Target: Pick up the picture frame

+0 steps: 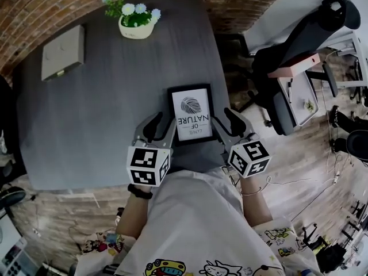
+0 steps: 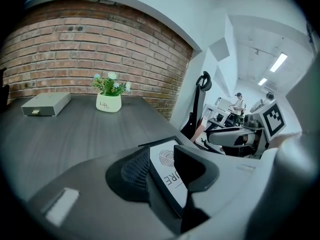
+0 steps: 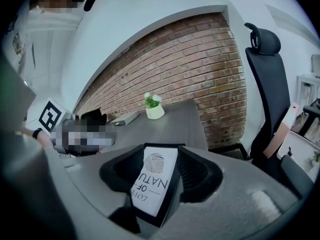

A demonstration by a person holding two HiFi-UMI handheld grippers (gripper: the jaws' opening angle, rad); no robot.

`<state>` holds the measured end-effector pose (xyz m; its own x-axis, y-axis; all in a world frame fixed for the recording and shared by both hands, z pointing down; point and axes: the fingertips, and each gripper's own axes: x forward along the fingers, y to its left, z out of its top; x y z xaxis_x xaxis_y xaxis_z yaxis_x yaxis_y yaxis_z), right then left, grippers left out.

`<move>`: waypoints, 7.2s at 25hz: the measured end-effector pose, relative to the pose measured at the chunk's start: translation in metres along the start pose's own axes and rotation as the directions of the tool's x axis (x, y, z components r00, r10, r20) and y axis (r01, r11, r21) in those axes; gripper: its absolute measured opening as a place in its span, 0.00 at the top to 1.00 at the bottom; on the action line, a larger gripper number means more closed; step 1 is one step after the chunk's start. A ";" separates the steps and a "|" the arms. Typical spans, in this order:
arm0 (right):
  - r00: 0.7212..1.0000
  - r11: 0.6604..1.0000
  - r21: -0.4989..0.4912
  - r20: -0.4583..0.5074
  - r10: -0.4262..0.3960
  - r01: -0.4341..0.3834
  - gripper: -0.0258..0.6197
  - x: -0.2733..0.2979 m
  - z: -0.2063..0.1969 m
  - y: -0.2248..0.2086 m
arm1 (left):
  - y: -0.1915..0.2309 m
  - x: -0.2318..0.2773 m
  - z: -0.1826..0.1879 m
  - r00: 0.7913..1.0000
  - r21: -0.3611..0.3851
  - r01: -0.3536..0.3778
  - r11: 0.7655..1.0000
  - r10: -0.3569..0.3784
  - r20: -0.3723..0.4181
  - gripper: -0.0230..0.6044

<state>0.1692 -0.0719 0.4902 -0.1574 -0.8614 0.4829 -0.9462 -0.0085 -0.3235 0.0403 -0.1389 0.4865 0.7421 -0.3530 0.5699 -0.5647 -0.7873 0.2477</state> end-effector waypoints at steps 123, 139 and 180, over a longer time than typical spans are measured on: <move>0.749 0.583 0.740 -0.165 0.641 -0.336 0.93 0.065 -0.060 0.041 | 0.022 0.059 -0.080 0.971 -0.608 0.062 0.791 -0.188 -0.145 0.82; 0.753 0.624 0.676 -0.154 0.640 -0.392 0.94 0.057 -0.037 0.057 | 0.030 0.036 -0.057 0.984 -0.685 0.135 0.715 -0.178 0.008 0.76; 0.927 0.923 -0.161 0.083 0.367 -0.350 0.94 -0.049 0.124 0.104 | 0.030 -0.134 0.075 0.933 -0.106 -0.145 0.984 0.172 0.317 0.82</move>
<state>0.1133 -0.0939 0.3317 -0.4691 -0.8437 0.2610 -0.8633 0.3757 -0.3370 -0.0488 -0.1536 0.3589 0.7098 -0.6245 0.3258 -0.7013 -0.6696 0.2446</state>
